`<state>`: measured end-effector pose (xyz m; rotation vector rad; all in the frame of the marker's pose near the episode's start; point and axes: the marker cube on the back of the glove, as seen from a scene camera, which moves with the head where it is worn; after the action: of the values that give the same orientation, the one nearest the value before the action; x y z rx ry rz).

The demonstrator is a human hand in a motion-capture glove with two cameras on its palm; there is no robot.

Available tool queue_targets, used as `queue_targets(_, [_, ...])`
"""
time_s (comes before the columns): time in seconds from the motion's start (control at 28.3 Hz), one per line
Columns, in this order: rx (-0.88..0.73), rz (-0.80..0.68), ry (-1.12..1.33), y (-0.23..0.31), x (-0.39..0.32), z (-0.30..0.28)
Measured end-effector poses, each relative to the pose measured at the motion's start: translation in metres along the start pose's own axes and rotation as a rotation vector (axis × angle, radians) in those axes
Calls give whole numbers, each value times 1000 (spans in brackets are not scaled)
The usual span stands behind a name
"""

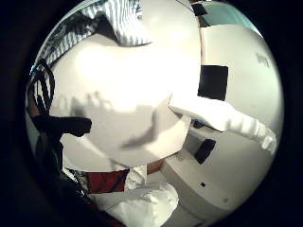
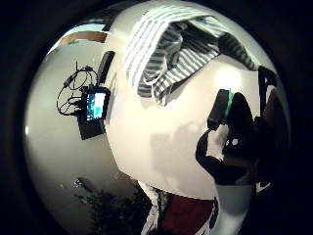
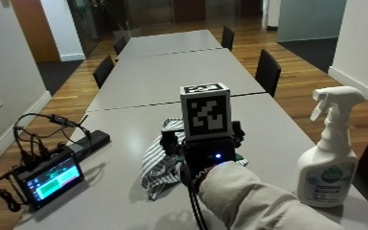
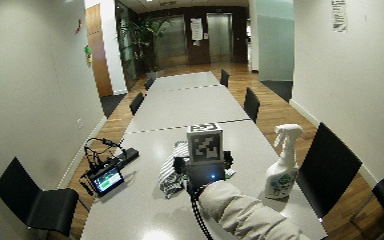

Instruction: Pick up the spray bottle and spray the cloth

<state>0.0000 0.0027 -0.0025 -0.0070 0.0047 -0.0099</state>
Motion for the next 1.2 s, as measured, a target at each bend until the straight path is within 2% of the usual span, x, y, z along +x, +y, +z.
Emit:
queue_targets(0.67, [26,-13,10,1,-4,-5])
queue_targets(0.78, [7,-69,-13,11,-11,-3])
queue_targets(0.85, [3,-159,-51,29,-15,0])
queue_targets(1.02, [127,-395,-285,79,8,4])
queue_targets(1.13, [249,-497,-708,106,61,10])
queue_targets(1.2, [331,-450,-956,123,90,8])
